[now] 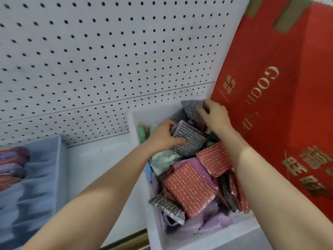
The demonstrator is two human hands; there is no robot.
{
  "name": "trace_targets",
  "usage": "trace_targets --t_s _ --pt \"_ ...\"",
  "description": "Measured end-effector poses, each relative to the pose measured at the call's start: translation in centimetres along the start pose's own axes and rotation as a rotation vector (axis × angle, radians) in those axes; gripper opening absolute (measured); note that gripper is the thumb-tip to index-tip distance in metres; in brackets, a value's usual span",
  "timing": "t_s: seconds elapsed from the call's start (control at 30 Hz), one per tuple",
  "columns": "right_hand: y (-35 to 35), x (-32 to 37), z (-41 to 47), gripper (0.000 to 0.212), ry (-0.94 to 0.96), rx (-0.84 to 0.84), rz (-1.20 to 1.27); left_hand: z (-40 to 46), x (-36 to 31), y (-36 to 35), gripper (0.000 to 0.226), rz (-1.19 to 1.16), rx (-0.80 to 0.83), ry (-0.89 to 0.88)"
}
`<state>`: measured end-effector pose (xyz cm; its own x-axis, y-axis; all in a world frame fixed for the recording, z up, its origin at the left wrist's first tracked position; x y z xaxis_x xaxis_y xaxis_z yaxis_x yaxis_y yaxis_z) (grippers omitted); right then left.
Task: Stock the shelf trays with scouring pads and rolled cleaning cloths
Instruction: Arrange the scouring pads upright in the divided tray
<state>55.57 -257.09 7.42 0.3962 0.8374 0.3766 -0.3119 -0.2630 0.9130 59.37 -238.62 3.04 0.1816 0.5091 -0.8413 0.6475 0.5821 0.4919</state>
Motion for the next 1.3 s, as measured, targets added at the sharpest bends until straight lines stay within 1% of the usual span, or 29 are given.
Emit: trace_targets --t_s 0.07,0.1,0.17,0.2,0.23,0.27,0.33,0.4,0.43,0.47,0.5,0.53,0.57,0.6,0.63,0.67,0.7,0.73,0.8,0.83,0.87,0.9,0.97,1.0,1.07,1.13,1.2,1.27,1.3 --pt "1.5 -0.6 -0.3 0.039 -0.067 -0.115 0.188 -0.4 0.2 1.6 0.063 -0.141 -0.098 0.035" --pt "1.9 -1.0 -0.6 0.042 -0.098 -0.126 0.315 -0.5 0.5 2.5 0.057 -0.221 -0.176 0.063" --pt "1.9 -1.1 -1.1 0.051 -0.157 -0.042 0.606 -0.8 0.9 4.1 0.050 -0.353 -0.316 0.092" --pt "1.6 -0.7 -1.5 0.053 -0.167 0.027 0.704 -0.8 1.1 4.5 0.047 -0.387 -0.347 0.095" --pt "1.3 -0.1 -1.9 0.054 -0.156 0.078 0.722 -0.8 1.2 4.6 0.044 -0.409 -0.357 0.093" --pt "1.1 0.2 -2.0 0.056 -0.145 0.080 0.680 -0.7 1.4 4.5 0.042 -0.420 -0.356 0.091" --pt "1.2 0.6 -2.1 0.059 -0.155 -0.002 0.678 -0.7 1.6 4.3 0.040 -0.438 -0.348 0.090" --pt "1.4 0.5 -1.9 0.064 -0.222 -0.022 0.793 -0.8 1.5 4.4 0.046 -0.461 -0.354 0.086" --pt "1.0 0.5 -1.9 0.058 -0.235 0.024 0.841 -0.9 1.5 4.5 0.052 -0.469 -0.361 0.084" --pt "0.6 1.1 -2.0 0.045 -0.221 0.109 0.850 -1.0 1.5 4.6 0.057 -0.472 -0.364 0.084" --pt "0.0 1.8 -2.2 0.033 -0.169 0.208 0.823 -1.1 1.4 4.6 0.062 -0.470 -0.356 0.083" --pt "-0.7 2.5 -2.5 0.027 -0.117 0.287 0.772 -1.2 1.1 4.4 0.069 -0.462 -0.335 0.089" --pt "-1.4 3.2 -2.8 0.026 -0.075 0.338 0.744 -1.4 0.8 4.2 0.078 -0.451 -0.304 0.085" --pt "-1.9 3.7 -3.0 0.029 -0.046 0.353 0.698 -1.5 0.6 3.9 0.086 -0.441 -0.276 0.074" --pt "-2.4 3.9 -2.8 0.035 -0.019 0.354 0.654 -1.6 0.4 3.7 0.089 -0.425 -0.263 0.053" --pt "-2.5 4.2 -2.6 0.038 -0.001 0.346 0.607 -1.7 0.5 3.8 0.085 -0.415 -0.273 0.035" --pt "-2.4 4.1 -2.2 0.038 0.001 0.322 0.543 -1.8 0.7 4.0 0.079 -0.408 -0.292 0.023" --pt "-1.9 3.7 -1.6 0.035 0.006 0.249 0.436 -1.9 0.8 4.4 0.075 -0.401 -0.315 0.021" --pt "-0.6 2.4 0.0 0.038 0.038 0.040 0.095 -2.2 1.0 5.3 0.073 -0.376 -0.355 0.019" --pt "-0.6 1.7 0.8 0.041 0.051 0.001 -0.076 -2.4 0.9 5.7 0.075 -0.361 -0.372 0.011" --pt "-1.1 1.1 1.5 0.044 0.055 0.027 -0.227 -2.5 1.0 6.1 0.077 -0.352 -0.388 0.003" --pt "-1.9 0.7 2.1 0.046 0.056 0.102 -0.349 -2.6 1.0 6.4 0.079 -0.345 -0.399 -0.001" --pt "-3.5 0.3 2.6 0.049 0.084 0.223 -0.507 -2.8 1.1 6.7 0.081 -0.349 -0.408 0.000" --pt "-3.8 0.3 2.7 0.049 0.092 0.231 -0.547 -2.9 1.3 6.8 0.081 -0.359 -0.412 0.003" --pt "-4.0 0.3 3.1 0.049 0.089 0.206 -0.531 -3.3 1.5 6.9 0.080 -0.370 -0.429 0.002" --pt "-3.3 0.5 3.5 0.046 0.045 0.148 -0.440 -3.8 1.7 7.2 0.079 -0.372 -0.450 0.004" --pt "-1.2 1.2 3.5 0.041 0.015 0.015 -0.312 -4.1 2.0 7.6 0.079 -0.400 -0.469 0.005" --pt "1.6 2.6 2.8 0.038 -0.001 -0.133 -0.091 -4.6 2.3 8.0 0.081 -0.440 -0.483 0.002" --pt "2.7 3.4 2.1 0.038 -0.018 -0.162 0.073 -5.0 2.4 8.3 0.085 -0.466 -0.494 0.004"
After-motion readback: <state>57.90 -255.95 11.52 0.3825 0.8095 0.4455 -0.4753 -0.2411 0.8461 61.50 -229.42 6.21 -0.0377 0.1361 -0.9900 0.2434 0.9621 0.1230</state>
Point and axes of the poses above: each hand's wrist, its own z-axis towards the middle knuckle, its own y-axis out of the back of the hand, x = y × z, the point moved 6 cm from there along z, towards the middle knuckle, and after that the axes turned 7 degrees about -z, right-handed, at the moved point
